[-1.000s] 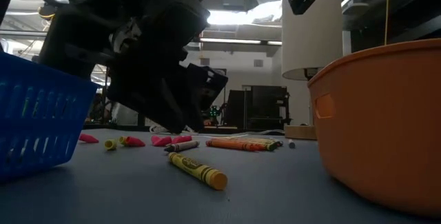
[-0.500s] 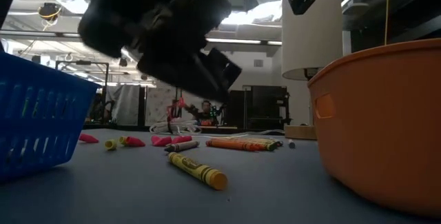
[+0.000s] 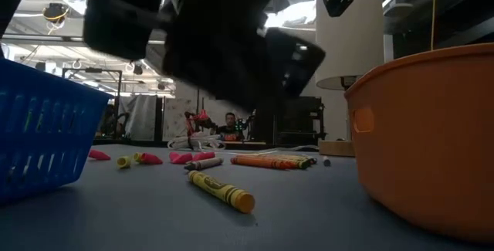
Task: Sort crayons
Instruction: Put the yellow crayon into the dark green bin
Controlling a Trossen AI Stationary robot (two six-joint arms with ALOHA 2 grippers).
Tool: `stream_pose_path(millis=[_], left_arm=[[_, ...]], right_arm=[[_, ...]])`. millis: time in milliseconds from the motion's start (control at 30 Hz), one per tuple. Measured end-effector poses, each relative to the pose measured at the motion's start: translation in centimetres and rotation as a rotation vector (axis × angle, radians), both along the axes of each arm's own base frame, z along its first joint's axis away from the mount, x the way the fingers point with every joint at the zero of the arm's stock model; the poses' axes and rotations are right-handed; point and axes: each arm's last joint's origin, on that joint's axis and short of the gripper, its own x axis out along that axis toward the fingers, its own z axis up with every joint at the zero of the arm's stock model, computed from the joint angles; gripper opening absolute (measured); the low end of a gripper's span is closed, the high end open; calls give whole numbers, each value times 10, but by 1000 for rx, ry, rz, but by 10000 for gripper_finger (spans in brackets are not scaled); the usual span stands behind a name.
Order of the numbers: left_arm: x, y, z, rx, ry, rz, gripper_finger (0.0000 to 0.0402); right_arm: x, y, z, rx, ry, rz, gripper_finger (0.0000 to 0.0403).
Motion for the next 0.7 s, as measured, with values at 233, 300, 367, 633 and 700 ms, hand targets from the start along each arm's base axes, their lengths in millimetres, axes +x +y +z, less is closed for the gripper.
stream_pose_path(millis=[233, 300, 367, 633, 700], left_arm=[[3, -1, -1, 104, 50, -82, 100], [1, 0, -3, 148, 57, -85, 97], [-2, 0, -5, 181, 86, -76, 93], [-10, -6, -10, 268, 166, -40, 76], [-11, -8, -10, 267, 173, -34, 73]], right_arm=[[0, 0, -1, -3, 11, 2, 131], [0, 0, -2, -6, 19, 1, 131], [0, 0, -2, -6, 17, 0, 131], [0, 0, -2, -6, 17, 0, 131], [0, 0, -2, -6, 17, 0, 131]])
